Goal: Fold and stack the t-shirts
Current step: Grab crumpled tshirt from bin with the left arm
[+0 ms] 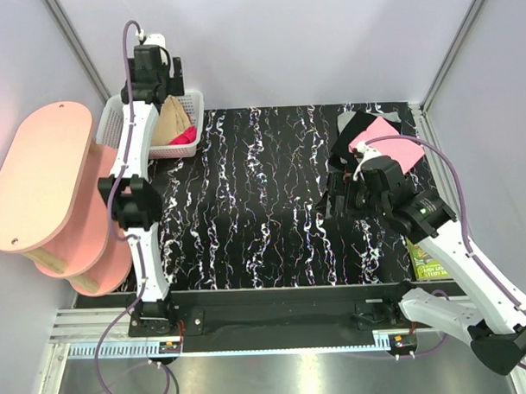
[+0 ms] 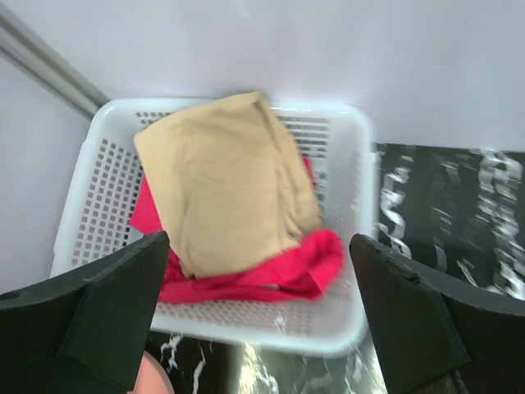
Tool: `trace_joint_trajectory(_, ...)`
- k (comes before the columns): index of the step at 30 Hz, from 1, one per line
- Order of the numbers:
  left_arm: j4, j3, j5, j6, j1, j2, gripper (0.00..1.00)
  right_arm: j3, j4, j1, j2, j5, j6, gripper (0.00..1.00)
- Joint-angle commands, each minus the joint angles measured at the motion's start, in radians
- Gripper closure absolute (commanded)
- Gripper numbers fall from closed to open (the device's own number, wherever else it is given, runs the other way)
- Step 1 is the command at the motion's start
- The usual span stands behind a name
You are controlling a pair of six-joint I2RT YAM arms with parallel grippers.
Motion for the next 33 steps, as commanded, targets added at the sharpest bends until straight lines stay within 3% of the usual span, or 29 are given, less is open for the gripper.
trace_joint_trajectory(1, 0.016, 0.103, -0.057, -0.02, 0.025, 0.166, 0.01, -0.016, 0.057, 0.05, -0.004, -0.016, 0.045, 0.0)
trace_joint_trajectory(13, 0.22, 0.054, -0.06, -0.017, 0.045, 0.356, 0.01, 0.012, 0.139, 0.205, 0.146, 0.013, 0.074, 0.0)
trace_joint_trajectory(20, 0.281, 0.052, -0.11, -0.022, 0.065, 0.405, 0.03, -0.002, 0.169, 0.267, 0.134, 0.015, 0.096, 0.0)
trace_joint_trajectory(33, 0.283, 0.083, -0.062, 0.059, 0.063, 0.468, 0.11, 0.052, 0.17, 0.322, 0.106, 0.015, 0.134, 0.0)
